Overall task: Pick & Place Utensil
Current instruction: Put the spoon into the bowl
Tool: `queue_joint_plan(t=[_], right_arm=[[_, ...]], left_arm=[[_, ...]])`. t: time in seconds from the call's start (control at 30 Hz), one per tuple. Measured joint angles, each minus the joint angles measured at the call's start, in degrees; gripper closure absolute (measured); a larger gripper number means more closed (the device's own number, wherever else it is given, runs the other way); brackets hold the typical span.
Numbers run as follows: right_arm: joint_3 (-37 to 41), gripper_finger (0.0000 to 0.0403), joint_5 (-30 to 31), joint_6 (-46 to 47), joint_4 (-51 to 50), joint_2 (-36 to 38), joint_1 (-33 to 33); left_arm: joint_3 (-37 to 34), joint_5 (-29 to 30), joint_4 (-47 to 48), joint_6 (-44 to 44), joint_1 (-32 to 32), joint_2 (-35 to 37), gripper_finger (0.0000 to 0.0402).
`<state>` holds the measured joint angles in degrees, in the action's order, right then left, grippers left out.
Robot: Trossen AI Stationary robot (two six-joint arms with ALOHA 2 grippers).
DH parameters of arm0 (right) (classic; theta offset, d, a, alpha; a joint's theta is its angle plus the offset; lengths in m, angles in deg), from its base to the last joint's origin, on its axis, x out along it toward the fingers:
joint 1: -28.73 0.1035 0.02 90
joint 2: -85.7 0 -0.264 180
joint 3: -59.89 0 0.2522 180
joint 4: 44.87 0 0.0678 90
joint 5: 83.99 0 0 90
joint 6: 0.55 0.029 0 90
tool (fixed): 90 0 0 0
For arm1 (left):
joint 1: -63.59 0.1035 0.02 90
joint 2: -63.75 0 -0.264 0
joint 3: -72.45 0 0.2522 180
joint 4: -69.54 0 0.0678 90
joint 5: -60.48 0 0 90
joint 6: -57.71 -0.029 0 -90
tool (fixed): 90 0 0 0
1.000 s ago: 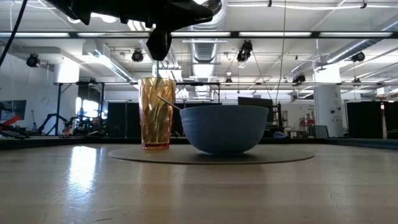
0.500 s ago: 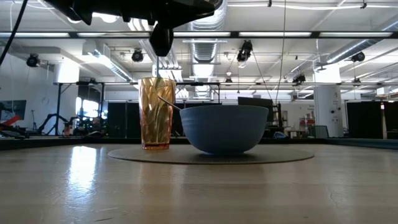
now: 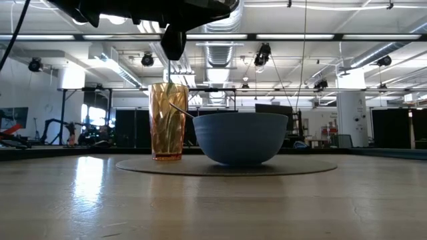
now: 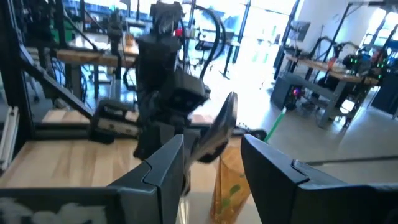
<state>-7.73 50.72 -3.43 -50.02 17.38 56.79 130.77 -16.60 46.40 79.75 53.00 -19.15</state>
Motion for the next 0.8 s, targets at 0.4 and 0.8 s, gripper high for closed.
queue_joint_plan(t=[0.4, 0.8], right_arm=[[0.0, 0.0283, -0.2, -3.3, 4.6, 0.0, -0.2], [0.0, 0.0389, -0.6, -1.8, 4.6, 0.0, -0.3]], left_arm=[[0.0, 0.0, 0.1, -0.5, 0.0, 0.0, 0.04], [0.0, 0.1, 0.1, -1.0, 0.1, 0.0, 0.0398]])
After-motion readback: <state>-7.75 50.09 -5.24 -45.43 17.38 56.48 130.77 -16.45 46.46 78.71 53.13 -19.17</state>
